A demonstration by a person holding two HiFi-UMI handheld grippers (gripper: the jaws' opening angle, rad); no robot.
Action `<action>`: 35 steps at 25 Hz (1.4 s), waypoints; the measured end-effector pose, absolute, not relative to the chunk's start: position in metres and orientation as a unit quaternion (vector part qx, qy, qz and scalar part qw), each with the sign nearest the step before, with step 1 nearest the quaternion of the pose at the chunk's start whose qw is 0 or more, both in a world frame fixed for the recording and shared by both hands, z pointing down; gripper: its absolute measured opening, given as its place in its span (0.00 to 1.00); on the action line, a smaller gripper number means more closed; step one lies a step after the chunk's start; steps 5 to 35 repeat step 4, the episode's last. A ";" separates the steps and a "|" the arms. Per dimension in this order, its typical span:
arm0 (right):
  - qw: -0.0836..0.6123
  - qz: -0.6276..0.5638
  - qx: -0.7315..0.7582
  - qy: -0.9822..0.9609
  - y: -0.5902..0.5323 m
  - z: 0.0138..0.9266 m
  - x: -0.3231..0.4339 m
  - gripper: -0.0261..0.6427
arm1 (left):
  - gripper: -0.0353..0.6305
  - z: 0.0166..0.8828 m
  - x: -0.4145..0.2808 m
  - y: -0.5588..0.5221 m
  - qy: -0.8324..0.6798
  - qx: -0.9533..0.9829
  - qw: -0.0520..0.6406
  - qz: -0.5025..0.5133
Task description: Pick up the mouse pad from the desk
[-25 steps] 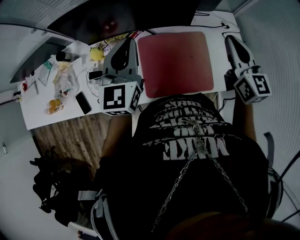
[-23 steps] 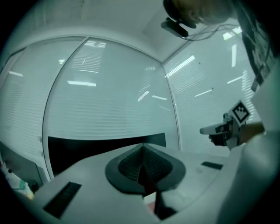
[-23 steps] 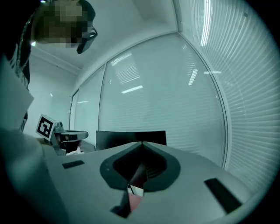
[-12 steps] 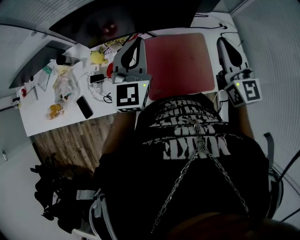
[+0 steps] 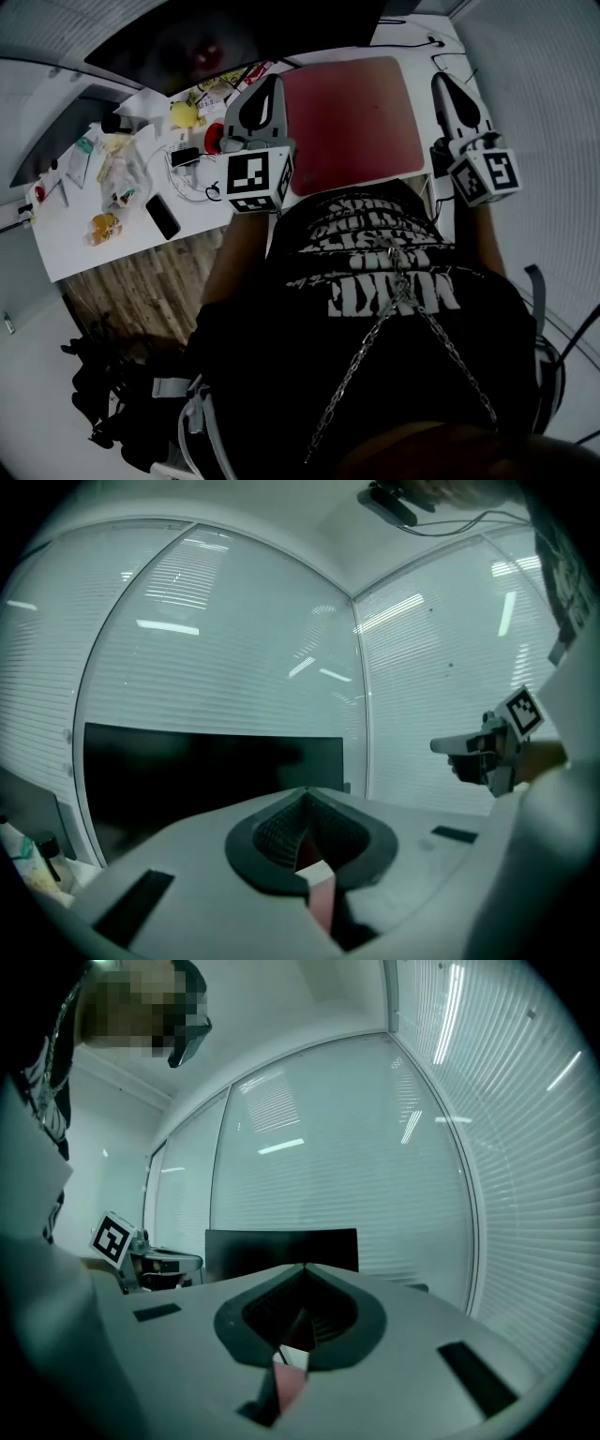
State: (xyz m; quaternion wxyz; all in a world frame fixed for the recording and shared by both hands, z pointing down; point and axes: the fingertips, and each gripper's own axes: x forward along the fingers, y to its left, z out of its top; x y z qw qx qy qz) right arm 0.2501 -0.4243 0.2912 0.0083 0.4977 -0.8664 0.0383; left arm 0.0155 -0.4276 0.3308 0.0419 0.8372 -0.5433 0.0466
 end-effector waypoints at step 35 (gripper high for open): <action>0.011 0.037 0.496 -0.867 -0.423 0.300 0.272 0.04 | 0.06 0.342 0.033 -0.429 -0.544 0.836 0.056 0.048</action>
